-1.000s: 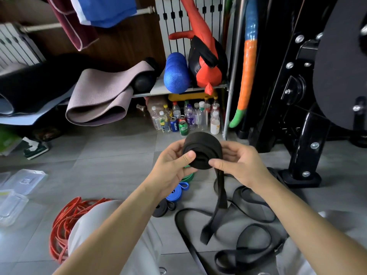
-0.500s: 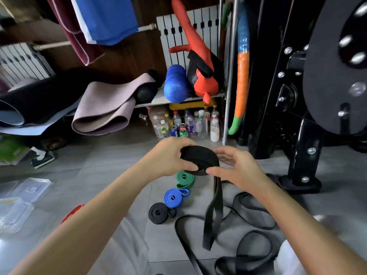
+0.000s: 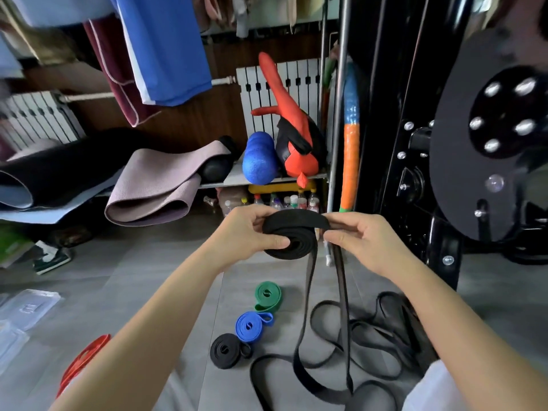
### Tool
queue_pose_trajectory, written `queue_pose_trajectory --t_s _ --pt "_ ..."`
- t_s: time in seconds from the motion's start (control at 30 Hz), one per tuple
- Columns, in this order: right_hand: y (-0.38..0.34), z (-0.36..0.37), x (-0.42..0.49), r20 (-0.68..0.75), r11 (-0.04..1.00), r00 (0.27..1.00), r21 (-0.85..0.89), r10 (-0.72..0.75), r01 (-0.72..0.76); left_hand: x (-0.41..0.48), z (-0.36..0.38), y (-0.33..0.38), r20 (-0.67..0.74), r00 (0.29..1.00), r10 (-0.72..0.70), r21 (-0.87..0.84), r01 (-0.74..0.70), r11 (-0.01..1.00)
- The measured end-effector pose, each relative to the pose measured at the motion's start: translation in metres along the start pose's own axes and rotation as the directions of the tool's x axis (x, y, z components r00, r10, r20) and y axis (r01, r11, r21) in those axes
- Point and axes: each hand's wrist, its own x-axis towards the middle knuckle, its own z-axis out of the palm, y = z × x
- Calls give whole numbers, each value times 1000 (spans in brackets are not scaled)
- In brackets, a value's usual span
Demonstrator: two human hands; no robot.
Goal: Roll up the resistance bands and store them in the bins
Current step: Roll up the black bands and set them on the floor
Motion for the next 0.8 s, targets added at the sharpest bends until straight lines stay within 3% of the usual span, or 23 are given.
queue_pose_trajectory --t_s 0.07,0.17,0.37,0.53,0.57,0.63,0.7,0.77,0.8 --pt "-4 -1 2 30 1000 999 -15 25 -25 -2 -6 6 17 1000 1 40 -1 999" --pt "-6 11 0 67 996 996 47 67 -70 -6 -9 13 14 1000 9 -32 -8 999" --pt "-4 28 -10 -15 978 998 198 63 -59 -19 -1 7 -15 999 -29 -231 25 973" --pt "1 36 -17 -51 970 995 233 88 -74 -32 19 -13 -11 987 -158 -394 141 908" --pt "2 36 -18 -54 973 994 219 90 -76 -33 21 -14 -14 988 -157 -330 143 933" --pt "4 37 -21 -37 982 995 170 90 -82 -33 19 -13 -36 997 -73 44 74 996" --pt "4 40 -22 -2 989 995 113 99 -98 -33 15 -10 20 996 81 502 -80 861" --pt "5 45 -23 29 989 992 82 121 -123 -34 14 -3 166 973 158 680 -229 696" --pt "6 47 -24 40 988 990 75 133 -136 -35 14 -1 206 966 153 696 -255 671"
